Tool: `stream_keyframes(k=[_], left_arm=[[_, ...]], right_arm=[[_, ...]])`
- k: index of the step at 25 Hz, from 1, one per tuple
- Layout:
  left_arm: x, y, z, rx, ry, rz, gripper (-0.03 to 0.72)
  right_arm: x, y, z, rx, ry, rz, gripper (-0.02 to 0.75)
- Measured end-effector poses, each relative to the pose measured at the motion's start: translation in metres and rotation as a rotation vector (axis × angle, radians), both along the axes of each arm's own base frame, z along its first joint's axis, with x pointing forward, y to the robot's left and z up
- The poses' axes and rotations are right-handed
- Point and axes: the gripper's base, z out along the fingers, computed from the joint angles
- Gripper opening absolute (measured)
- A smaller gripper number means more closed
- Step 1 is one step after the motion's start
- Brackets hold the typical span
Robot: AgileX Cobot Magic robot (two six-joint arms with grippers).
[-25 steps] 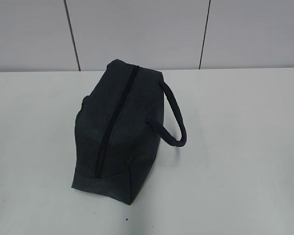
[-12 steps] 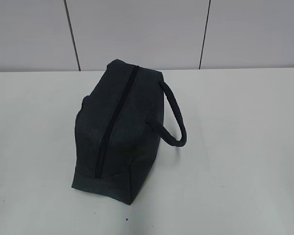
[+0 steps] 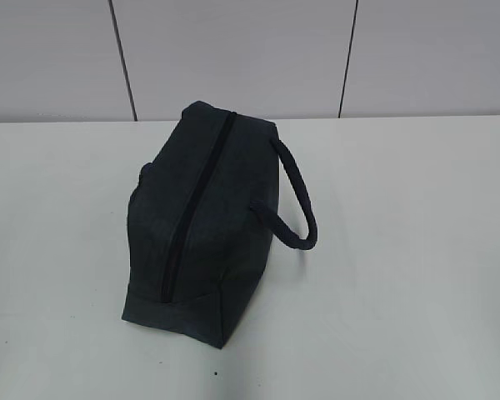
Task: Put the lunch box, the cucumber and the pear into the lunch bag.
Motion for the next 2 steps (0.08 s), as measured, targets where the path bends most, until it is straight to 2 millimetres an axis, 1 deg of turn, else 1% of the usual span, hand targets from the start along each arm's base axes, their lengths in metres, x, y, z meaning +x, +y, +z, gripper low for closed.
stream_keyframes(k=[2], left_arm=[[0.0000, 0.0000, 0.0000, 0.000, 0.000, 0.000, 0.372]], right_arm=[[0.0000, 0.0000, 0.0000, 0.000, 0.000, 0.000, 0.250]])
